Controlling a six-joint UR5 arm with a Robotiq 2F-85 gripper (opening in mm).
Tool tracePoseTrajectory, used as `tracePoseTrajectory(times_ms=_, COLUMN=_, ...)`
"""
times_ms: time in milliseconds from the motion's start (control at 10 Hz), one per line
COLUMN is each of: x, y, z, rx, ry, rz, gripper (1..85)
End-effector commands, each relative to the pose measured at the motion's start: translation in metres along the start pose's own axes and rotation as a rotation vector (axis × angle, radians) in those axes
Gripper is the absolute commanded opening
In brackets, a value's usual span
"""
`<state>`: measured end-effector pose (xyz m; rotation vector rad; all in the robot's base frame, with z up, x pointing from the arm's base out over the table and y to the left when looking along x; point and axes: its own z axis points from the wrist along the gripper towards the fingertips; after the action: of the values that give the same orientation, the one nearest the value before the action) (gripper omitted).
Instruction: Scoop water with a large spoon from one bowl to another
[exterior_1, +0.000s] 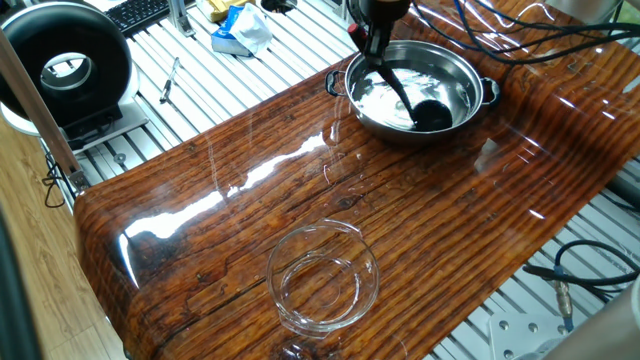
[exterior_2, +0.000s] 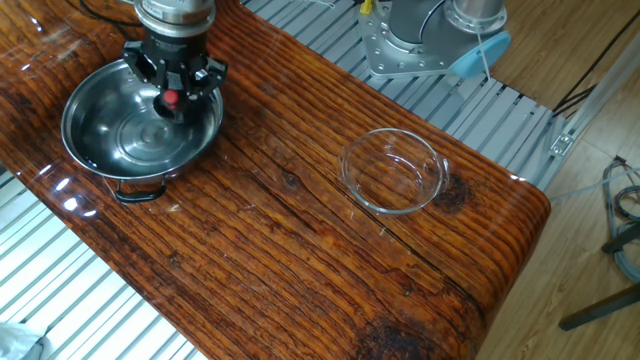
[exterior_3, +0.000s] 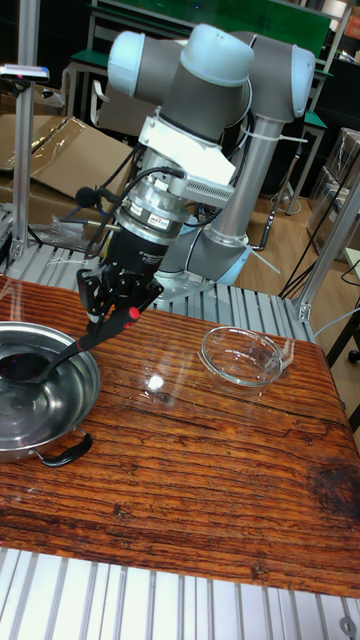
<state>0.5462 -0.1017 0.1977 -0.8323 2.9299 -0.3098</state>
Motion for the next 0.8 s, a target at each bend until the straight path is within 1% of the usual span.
tracePoseTrajectory(times_ms=0, x=-0.015, y=0.006, z=0.005, rx=-0.035, ry=-0.039, rz=0.017, gripper=1.0)
tracePoseTrajectory(times_ms=100, x=-0.022, y=0.011, z=0.007, rx=-0.062, ry=-0.062, rz=0.02, gripper=1.0)
tracePoseTrajectory(times_ms=300, x=-0.028, y=0.02, z=0.006, rx=-0.096, ry=-0.085, rz=0.011, gripper=1.0)
tracePoseTrajectory(times_ms=400, x=-0.03, y=0.02, z=0.006, rx=-0.098, ry=-0.091, rz=-0.002, gripper=1.0)
tracePoseTrajectory(times_ms=600, x=-0.035, y=0.016, z=0.006, rx=-0.08, ry=-0.112, rz=-0.027, gripper=1.0)
tracePoseTrajectory(times_ms=700, x=-0.033, y=0.012, z=0.006, rx=-0.065, ry=-0.106, rz=-0.034, gripper=1.0)
